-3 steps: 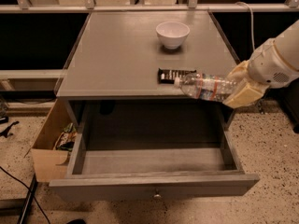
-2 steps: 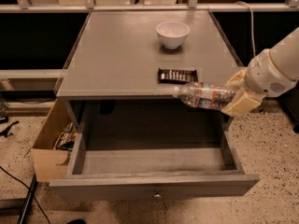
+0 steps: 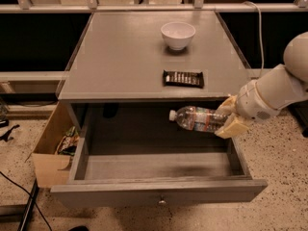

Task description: Place water bottle into top drawer

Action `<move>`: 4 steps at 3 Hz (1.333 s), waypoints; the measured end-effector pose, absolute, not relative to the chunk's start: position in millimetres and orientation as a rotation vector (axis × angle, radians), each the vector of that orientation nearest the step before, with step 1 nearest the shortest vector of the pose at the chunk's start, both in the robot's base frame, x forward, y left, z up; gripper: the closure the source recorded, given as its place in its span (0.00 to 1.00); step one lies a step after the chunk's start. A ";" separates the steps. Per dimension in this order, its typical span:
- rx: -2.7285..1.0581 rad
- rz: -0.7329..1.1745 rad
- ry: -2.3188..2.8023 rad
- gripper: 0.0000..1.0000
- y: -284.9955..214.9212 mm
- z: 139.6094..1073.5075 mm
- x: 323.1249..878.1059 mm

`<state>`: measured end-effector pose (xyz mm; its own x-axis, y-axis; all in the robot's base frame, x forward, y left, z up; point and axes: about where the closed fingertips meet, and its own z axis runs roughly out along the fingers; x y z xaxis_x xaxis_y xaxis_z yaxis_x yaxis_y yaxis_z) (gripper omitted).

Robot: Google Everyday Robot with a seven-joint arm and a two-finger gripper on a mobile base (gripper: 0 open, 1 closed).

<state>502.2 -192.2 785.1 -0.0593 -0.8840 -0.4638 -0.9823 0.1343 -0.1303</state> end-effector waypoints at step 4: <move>-1.880 0.342 1.859 1.00 -139.2 693.8 504.9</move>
Offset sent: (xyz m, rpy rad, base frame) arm -0.0023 0.0137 -0.0299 0.0169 -0.0105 0.0395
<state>504.9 -139.2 693.8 0.0505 -0.8701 -0.4904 -0.9876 0.0294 -0.1539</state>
